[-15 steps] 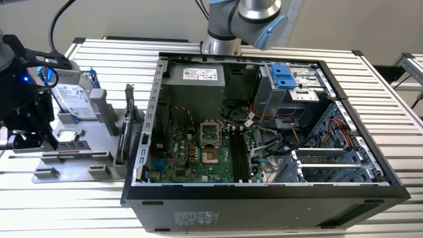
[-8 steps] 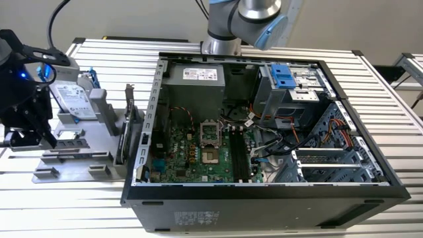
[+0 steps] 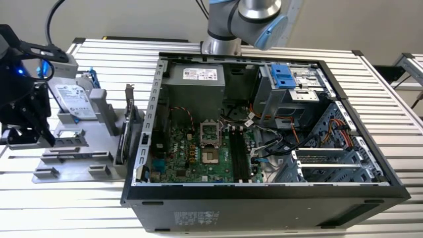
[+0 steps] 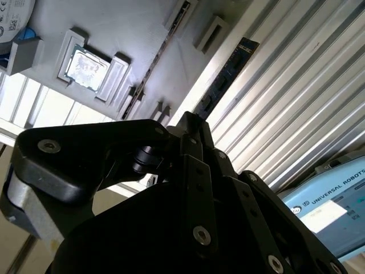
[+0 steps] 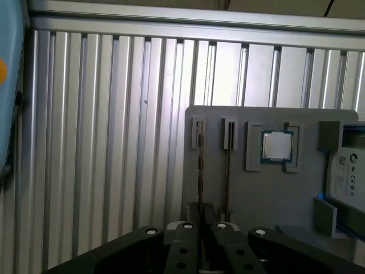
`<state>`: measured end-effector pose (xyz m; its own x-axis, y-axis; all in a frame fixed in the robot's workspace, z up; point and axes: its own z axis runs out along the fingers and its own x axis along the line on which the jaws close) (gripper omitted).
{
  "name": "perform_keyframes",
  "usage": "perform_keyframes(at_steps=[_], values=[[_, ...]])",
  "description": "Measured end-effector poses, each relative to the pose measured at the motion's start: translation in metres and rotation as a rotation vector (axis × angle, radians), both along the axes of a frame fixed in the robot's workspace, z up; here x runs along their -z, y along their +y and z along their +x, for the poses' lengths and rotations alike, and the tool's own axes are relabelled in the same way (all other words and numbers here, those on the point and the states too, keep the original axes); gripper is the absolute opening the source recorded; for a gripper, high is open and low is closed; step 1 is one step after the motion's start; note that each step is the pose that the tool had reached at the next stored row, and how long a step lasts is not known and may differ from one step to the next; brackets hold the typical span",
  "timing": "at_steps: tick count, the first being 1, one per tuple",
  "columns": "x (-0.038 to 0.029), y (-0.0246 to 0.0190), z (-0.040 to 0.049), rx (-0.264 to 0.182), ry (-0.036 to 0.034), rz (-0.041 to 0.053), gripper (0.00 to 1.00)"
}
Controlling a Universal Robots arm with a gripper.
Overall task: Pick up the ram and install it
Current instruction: 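Pick up the ram and move it above insertion slot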
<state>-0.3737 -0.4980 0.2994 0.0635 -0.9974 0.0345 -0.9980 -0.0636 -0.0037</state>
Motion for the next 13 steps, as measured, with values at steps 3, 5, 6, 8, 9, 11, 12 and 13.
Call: perform_keyframes(at_steps=[3,5,6,8,9,11,12,13], values=[[-0.0022,0.0000,0.0000,0.000,0.0001,-0.0001,0.00],[-0.0038,0.0000,0.0000,0.000,0.0001,0.0000,0.00],[-0.0045,0.0000,0.0000,0.000,0.0000,-0.0001,0.00],[-0.0061,0.0000,0.0000,0.000,0.0000,0.0000,0.00],[-0.0069,0.0000,0.0000,0.000,0.0000,0.0000,0.00],[-0.0085,0.0000,0.0000,0.000,0.0000,0.0000,0.00],[-0.0093,0.0000,0.0000,0.000,0.0001,-0.0001,0.00],[-0.0101,0.0000,0.0000,0.000,0.0000,0.0000,0.00]])
